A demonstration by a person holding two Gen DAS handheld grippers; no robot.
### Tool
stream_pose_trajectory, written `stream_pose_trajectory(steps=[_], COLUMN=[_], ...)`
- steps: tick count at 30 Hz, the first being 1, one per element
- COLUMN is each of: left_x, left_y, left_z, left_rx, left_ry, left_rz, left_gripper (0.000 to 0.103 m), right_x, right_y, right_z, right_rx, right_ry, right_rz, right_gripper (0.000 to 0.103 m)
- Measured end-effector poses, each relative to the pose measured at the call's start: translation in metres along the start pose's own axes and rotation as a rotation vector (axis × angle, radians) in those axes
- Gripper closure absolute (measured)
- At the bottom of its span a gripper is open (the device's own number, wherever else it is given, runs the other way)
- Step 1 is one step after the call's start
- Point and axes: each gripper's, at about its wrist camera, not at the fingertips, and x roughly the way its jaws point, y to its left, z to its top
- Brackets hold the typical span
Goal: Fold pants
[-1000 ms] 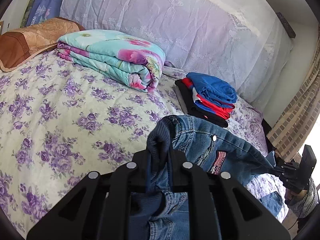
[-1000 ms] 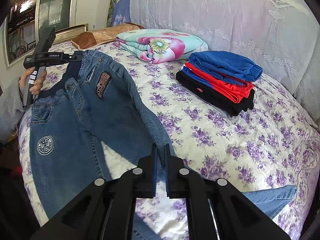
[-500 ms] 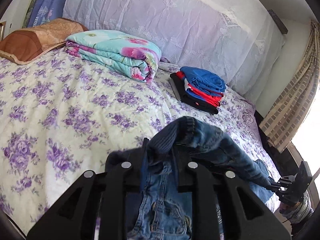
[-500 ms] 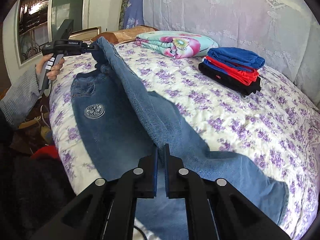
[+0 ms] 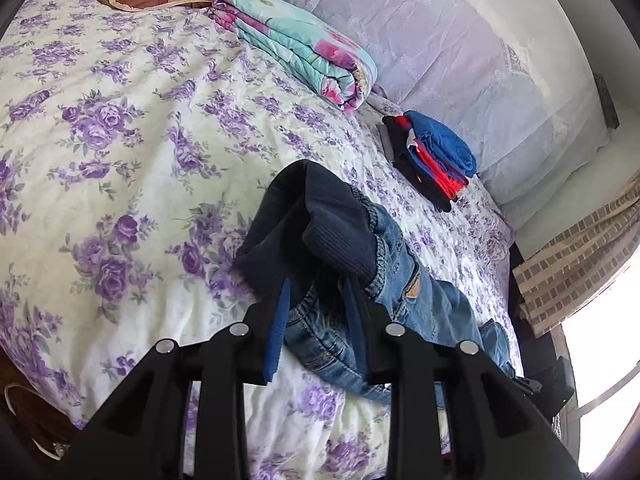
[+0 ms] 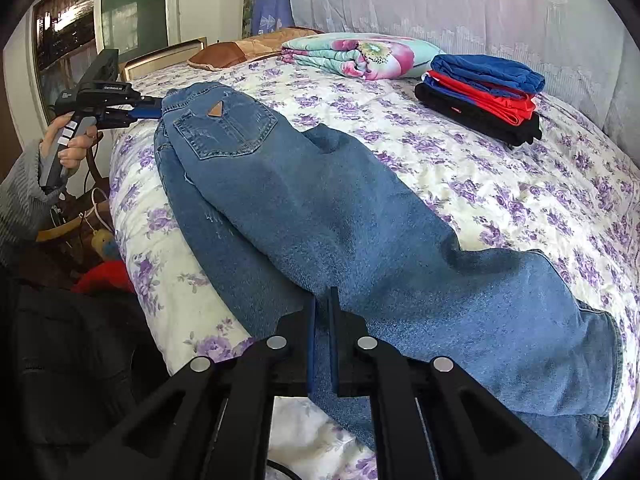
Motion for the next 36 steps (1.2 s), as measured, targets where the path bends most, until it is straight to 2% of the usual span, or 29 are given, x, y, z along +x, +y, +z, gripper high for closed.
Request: stream_pose_trajectory(steps=[3,4,7,11,14,16,18,19,20,22,23,26,28,32,36], left_x=[-0.009,-0.013,-0.017,-0.005,0.005,0.012,0.017,0.019,0.021,0.021,0.018,0.001,-0.007,0.003,0.016], left_y=[-0.008,-0.009,-0.012,-0.020,-0.016,-0.015,-0.018,-0.019,-0.018,-0.015,-0.015,-0.017,-0.021,-0.020,-0.021], left_z=[0.006,0.008,0.009,0.002,0.000,0.002,0.006,0.008,0.010,0.014,0.015,0.019,0.018,0.006,0.001], left_rx=[0.013,0.012,0.002,0.033,0.000,-0.018,-0.015,-0.010,-0.013,-0.031,-0.032,-0.027,-0.004,-0.006,0.003], left_ry=[-0.031,-0.040,-0.051,-0.014,0.020,0.027,0.023,0.023,0.029,0.033,0.024,0.000,-0.009,0.053,0.041], left_rz=[-0.001,-0.012,-0.018,0.022,0.024,0.011,0.044,0.065,0.071,0.060,0.062,0.035,0.056,0.050,0.089], left_gripper=[0.076,0.072,0.048,0.046,0.046,0.049,0.058,0.066,0.067,0.071,0.085,0.091,0.093,0.092,0.085], right_x=[-0.005,-0.007,-0.012,-0.011,-0.007,-0.005,-0.005,-0.005,-0.005,-0.008,-0.009,-0.015,-0.019,-0.017,-0.009], right_y=[0.000,-0.001,-0.002,-0.002,-0.004,-0.005,-0.005,-0.005,-0.006,-0.005,-0.005,-0.004,-0.004,-0.003,-0.005], right_z=[0.001,0.002,0.004,0.001,-0.001,-0.002,-0.002,-0.002,-0.001,0.000,0.001,0.004,0.005,-0.001,-0.008], right_rx=[0.004,0.006,0.006,0.015,0.029,0.039,0.042,0.040,0.040,0.039,0.038,0.036,0.041,0.053,0.082], right_ry=[-0.013,-0.018,-0.028,-0.021,-0.017,-0.014,-0.015,-0.017,-0.019,-0.027,-0.030,-0.037,-0.039,-0.027,-0.010], right_rz=[-0.009,-0.010,-0.013,-0.007,0.004,0.012,0.014,0.013,0.012,0.008,0.005,-0.003,-0.001,0.013,0.034], right_gripper=[0.097,0.097,0.097,0.097,0.097,0.097,0.097,0.097,0.097,0.097,0.097,0.097,0.097,0.097,0.097])
